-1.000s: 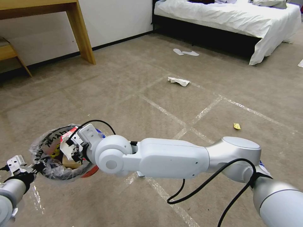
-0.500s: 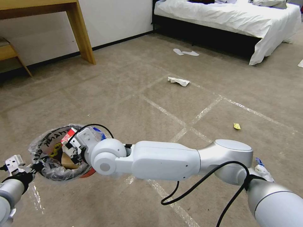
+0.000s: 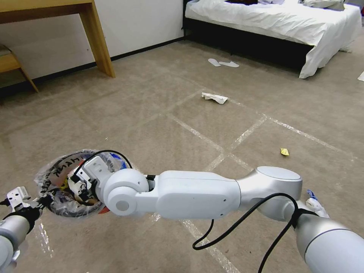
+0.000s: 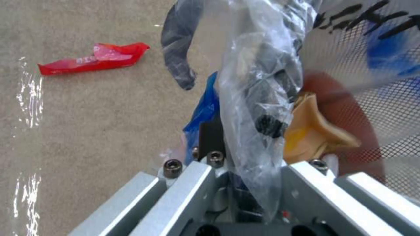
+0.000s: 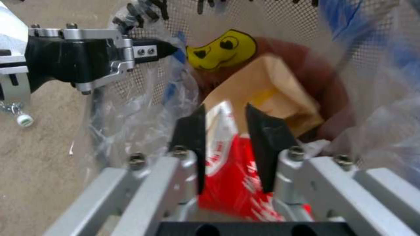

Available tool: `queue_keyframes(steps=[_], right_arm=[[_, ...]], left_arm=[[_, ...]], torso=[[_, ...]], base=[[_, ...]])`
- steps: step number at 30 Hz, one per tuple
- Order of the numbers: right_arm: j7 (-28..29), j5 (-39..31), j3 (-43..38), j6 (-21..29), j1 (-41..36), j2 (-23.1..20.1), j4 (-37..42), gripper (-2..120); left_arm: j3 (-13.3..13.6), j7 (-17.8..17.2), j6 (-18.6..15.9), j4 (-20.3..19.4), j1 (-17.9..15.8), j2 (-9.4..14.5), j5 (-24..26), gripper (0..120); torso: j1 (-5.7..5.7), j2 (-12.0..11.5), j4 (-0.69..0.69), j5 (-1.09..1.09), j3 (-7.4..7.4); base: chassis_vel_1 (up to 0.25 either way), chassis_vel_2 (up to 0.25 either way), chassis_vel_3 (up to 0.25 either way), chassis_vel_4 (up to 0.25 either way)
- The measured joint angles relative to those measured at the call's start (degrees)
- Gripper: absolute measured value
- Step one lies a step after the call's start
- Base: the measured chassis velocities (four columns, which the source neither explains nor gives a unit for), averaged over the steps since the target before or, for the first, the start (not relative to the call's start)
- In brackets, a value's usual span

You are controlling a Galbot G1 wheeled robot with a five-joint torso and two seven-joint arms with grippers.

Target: Pick up the trash bin and place the garbage on the floor into it.

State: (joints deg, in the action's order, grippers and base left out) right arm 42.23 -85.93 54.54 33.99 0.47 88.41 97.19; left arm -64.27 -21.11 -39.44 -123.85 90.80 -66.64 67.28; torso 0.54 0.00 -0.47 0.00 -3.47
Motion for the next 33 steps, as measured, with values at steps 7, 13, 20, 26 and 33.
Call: queue_keyframes(steps=[7, 13, 20, 26, 33], right_arm=[[0.44, -0.16, -0.05, 0.34, 0.01, 0.20, 0.33, 57], [0.50, 0.11, -0.13, 0.42, -0.21, -0.23, 0.75, 78], [0.69, 0.41, -5.41, 0.43, -0.11, -1.11, 3.22, 98], [-0.21, 1.28, -14.71, -0.68, -0.28, -5.67, 9.59, 100], [-7.30, 5.55, -27.34, -5.69, -4.31, -12.89, 16.24, 100]], left_arm=[[-0.04, 0.07, 0.02, 0.33, 0.10, -0.25, -0.07, 0], [0.07, 0.14, 0.04, 0.62, 0.09, -0.42, -0.35, 0], [0.26, 0.25, 0.09, 1.33, -0.20, -0.58, -0.62, 0], [-0.53, 0.27, 0.18, 1.99, -0.38, 0.26, -0.54, 0], [-1.20, 0.21, 0.31, 2.04, -0.25, 0.27, -0.28, 0]], torso=[[0.00, 0.00, 0.00, 0.00, 0.00], [0.00, 0.00, 0.00, 0.00, 0.00], [0.00, 0.00, 0.01, 0.00, 0.00], [0.00, 0.00, 0.00, 0.00, 0.00], [0.00, 0.00, 0.00, 0.01, 0.00]], base=[[0.000, 0.000, 0.000, 0.000], [0.000, 0.000, 0.000, 0.000], [0.000, 0.000, 0.000, 0.000], [0.000, 0.000, 0.000, 0.000], [0.000, 0.000, 0.000, 0.000]])
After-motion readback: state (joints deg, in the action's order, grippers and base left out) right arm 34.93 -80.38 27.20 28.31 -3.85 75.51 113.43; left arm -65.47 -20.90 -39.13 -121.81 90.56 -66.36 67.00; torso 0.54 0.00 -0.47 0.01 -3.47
